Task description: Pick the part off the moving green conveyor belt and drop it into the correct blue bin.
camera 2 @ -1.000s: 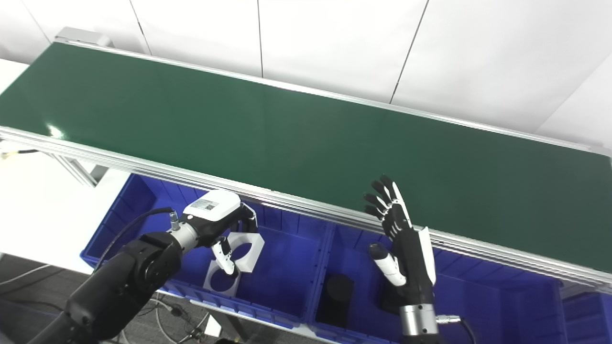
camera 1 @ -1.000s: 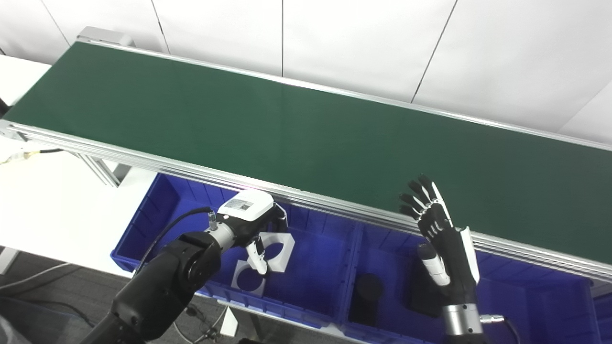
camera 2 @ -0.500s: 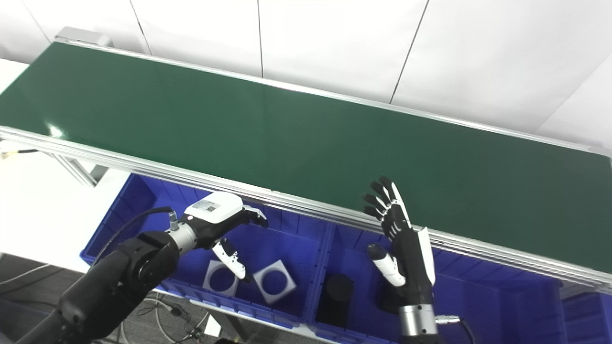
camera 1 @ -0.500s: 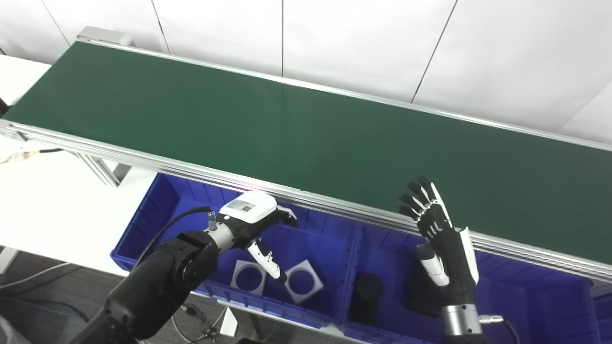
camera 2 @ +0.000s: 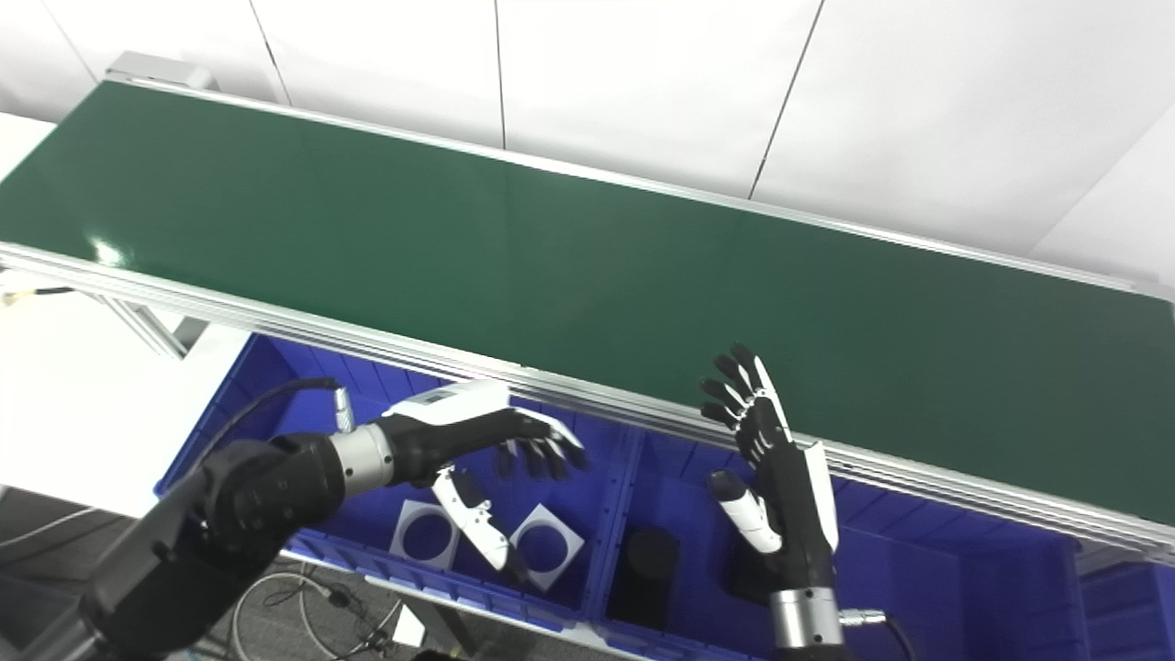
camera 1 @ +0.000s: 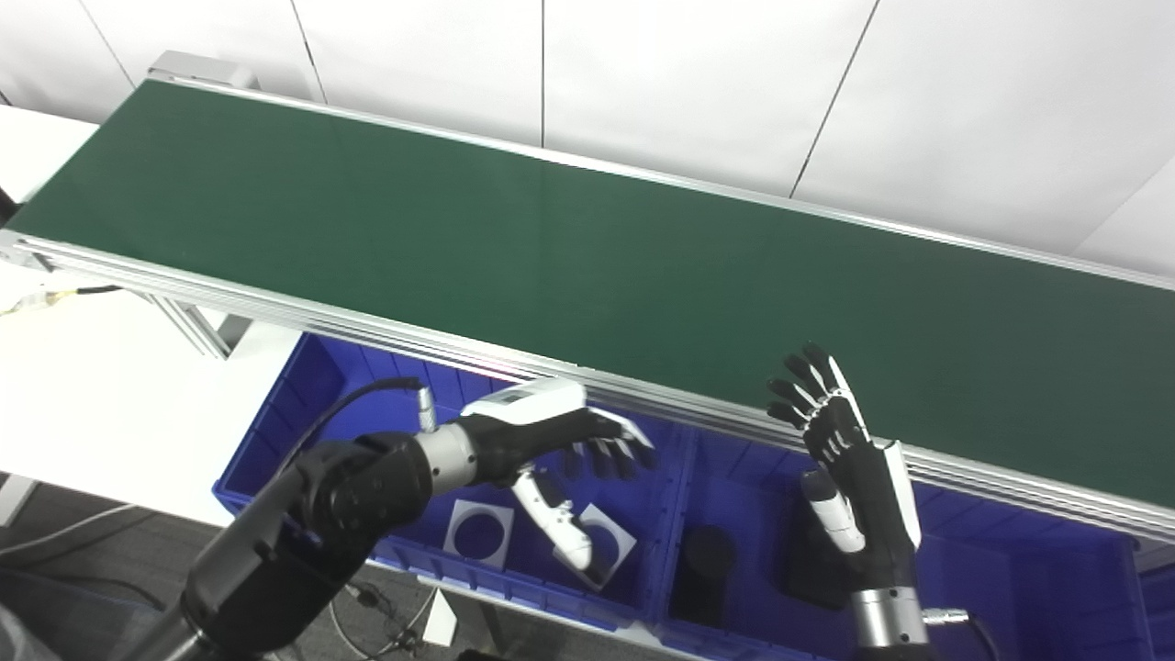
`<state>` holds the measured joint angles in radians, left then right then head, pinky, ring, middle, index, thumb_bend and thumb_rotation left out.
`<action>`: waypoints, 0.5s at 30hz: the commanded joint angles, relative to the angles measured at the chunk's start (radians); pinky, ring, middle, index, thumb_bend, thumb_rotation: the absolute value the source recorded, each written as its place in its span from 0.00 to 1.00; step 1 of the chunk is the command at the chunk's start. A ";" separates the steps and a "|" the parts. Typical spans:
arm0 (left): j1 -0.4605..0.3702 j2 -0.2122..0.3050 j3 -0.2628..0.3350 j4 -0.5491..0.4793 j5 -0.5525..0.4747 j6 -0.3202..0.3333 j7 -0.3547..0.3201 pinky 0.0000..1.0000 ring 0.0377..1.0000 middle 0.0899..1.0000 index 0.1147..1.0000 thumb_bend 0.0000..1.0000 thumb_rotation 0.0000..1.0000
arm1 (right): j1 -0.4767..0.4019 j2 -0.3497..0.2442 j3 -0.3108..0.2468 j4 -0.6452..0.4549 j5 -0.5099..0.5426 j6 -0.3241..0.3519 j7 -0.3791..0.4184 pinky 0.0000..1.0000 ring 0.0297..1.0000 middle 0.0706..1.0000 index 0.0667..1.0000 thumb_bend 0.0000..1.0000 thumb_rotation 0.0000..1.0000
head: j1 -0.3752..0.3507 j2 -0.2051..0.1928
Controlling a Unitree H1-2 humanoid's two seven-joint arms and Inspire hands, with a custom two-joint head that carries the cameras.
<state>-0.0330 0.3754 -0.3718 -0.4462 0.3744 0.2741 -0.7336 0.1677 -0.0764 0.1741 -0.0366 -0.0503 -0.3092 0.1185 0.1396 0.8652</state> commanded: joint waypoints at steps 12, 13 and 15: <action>0.049 -0.025 0.188 0.065 -0.417 -0.087 0.062 0.70 0.72 0.74 0.78 1.00 0.42 | -0.012 0.064 0.029 0.080 -0.051 -0.085 -0.030 0.76 0.83 0.89 0.94 0.86 0.84 | -0.298 -0.080; 0.064 -0.026 0.197 0.101 -0.403 -0.158 0.085 0.72 0.77 0.80 0.82 1.00 0.48 | -0.010 0.073 0.033 0.087 -0.061 -0.085 -0.037 0.77 0.83 0.88 0.94 0.86 0.84 | -0.298 -0.080; 0.093 -0.041 0.227 0.202 -0.395 -0.320 0.135 0.79 0.84 0.89 0.87 1.00 0.54 | -0.010 0.095 0.043 0.106 -0.106 -0.091 -0.063 0.76 0.82 0.88 0.94 0.86 0.85 | -0.373 -0.101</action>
<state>0.0524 0.3378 -0.1827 -0.2939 -0.0269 0.1676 -0.6673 0.1657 -0.0113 0.2050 0.0836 -0.1203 -0.3273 0.0885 -0.2339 0.7626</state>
